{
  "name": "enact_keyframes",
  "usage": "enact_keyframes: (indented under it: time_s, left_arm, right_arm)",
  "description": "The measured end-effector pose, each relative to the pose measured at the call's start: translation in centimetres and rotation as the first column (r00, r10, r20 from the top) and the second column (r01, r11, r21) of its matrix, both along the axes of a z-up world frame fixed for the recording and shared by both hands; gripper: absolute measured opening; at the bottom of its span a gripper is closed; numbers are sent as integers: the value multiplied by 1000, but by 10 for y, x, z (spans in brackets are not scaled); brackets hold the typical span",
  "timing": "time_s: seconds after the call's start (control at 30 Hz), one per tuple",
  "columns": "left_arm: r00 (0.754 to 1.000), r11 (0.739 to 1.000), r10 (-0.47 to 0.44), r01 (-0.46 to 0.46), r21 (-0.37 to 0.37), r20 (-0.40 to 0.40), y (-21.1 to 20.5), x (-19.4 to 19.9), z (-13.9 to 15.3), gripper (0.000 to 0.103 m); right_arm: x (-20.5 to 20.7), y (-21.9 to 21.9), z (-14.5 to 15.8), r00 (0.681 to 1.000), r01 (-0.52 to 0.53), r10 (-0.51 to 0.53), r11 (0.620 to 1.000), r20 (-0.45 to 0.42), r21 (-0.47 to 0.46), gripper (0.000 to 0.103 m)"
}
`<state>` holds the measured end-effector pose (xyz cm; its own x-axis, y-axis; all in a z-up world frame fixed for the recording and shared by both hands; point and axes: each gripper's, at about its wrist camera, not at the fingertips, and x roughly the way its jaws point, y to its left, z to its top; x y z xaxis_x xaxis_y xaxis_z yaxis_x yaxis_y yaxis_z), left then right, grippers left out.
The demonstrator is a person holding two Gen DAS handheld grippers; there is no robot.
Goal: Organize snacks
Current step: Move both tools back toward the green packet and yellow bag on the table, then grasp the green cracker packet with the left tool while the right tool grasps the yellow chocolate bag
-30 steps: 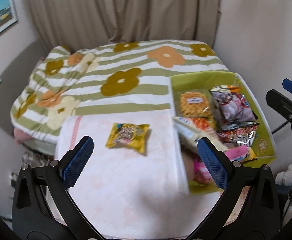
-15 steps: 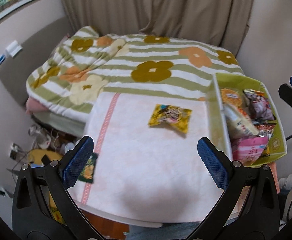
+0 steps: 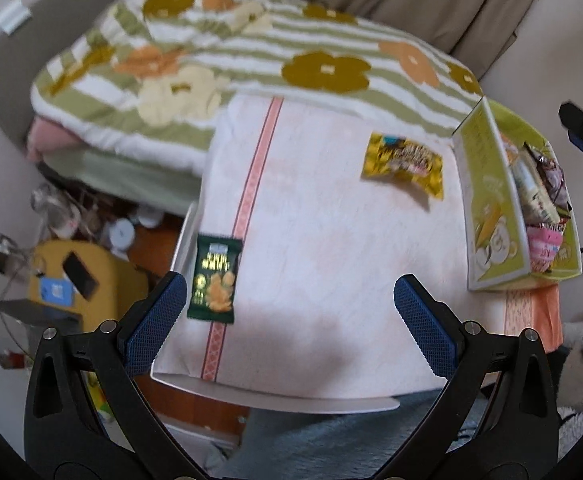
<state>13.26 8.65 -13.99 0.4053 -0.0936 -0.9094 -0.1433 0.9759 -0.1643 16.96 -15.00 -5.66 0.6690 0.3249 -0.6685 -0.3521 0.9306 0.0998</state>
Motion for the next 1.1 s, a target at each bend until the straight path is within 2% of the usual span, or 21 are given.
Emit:
enact_keyframes:
  time_s: [0.17, 0.3, 0.4, 0.5, 0.57, 0.67, 0.93, 1.1]
  left_arm:
    - [996, 998, -34, 30, -56, -81, 25, 8, -40, 102]
    - [989, 997, -67, 61, -50, -131, 30, 20, -71, 101]
    - [985, 995, -97, 101, 23, -146, 17, 24, -89, 99]
    - [985, 989, -87, 103, 106, -150, 5, 25, -99, 99]
    - [985, 985, -60, 84, 148, -161, 0, 26, -108, 99]
    - [983, 984, -22, 54, 168, -185, -1, 29, -122, 99]
    - [971, 985, 121, -92, 147, -205, 16, 30, -144, 99]
    - [959, 986, 153, -131, 107, -239, 26, 32, -158, 99]
  right_arm:
    - [15, 24, -20, 998, 36, -36, 999, -44, -6, 103]
    - [25, 37, -41, 994, 73, -74, 997, -83, -13, 103]
    - [32, 44, -58, 988, 88, -91, 996, -122, -34, 103]
    - [37, 49, -70, 986, 68, -77, 996, -149, -66, 103]
    - [42, 51, -76, 986, 45, -60, 994, -158, -99, 103]
    - [52, 56, -85, 985, -1, -22, 991, -173, -132, 103]
    - [72, 75, -109, 971, -109, 67, 978, -229, -176, 103]
    - [75, 90, -117, 960, -168, 122, 971, -253, -170, 103]
